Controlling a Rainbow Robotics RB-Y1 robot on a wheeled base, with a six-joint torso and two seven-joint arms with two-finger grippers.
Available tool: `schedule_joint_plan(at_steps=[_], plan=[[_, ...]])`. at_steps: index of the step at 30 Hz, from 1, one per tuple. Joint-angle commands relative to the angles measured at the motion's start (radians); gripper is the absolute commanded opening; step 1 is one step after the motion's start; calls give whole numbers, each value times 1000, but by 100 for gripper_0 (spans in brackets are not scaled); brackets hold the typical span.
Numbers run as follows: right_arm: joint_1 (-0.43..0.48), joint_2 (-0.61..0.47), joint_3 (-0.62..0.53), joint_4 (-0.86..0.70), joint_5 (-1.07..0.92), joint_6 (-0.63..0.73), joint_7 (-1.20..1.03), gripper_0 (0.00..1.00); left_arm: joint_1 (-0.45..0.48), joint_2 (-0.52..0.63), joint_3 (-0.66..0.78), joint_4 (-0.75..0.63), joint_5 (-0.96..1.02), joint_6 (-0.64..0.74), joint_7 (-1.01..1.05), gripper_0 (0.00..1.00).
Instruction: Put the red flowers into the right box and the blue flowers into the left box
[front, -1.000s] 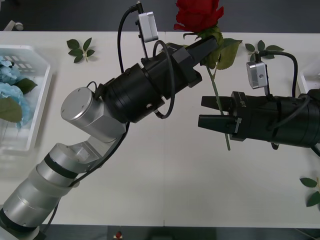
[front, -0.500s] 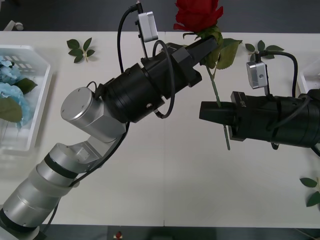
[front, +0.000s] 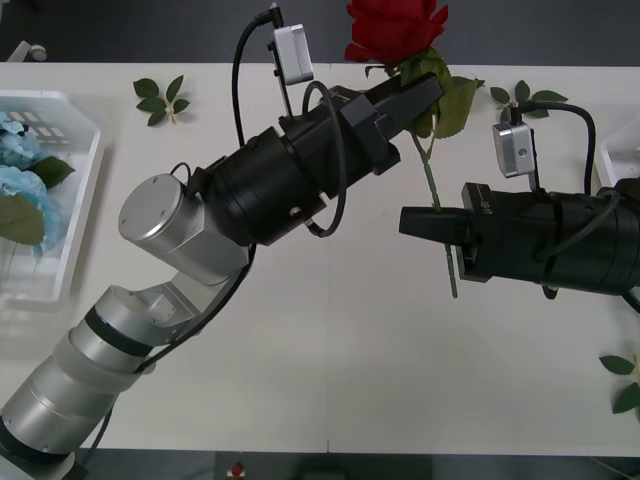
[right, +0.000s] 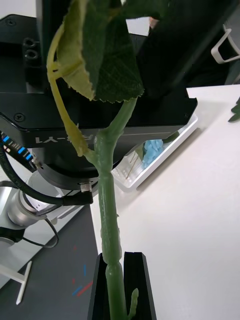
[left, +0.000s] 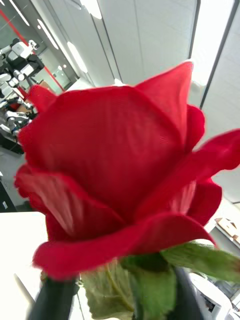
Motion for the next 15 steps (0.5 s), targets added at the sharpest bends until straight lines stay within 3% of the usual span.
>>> schedule_joint_plan(at_steps=[1, 8, 15], plan=[[-22, 18, -13, -30, -9, -6, -17, 0, -16, 77, 5, -37, 46, 18, -25, 86], [-22, 13, -16, -30, -20, -4, -22, 0, 6, 241, 8, -43, 159, 134, -19, 86], [-22, -80, -65, -20, -56, -3, -40, 0, 55, 471, 8, -43, 239, 277, -13, 86]])
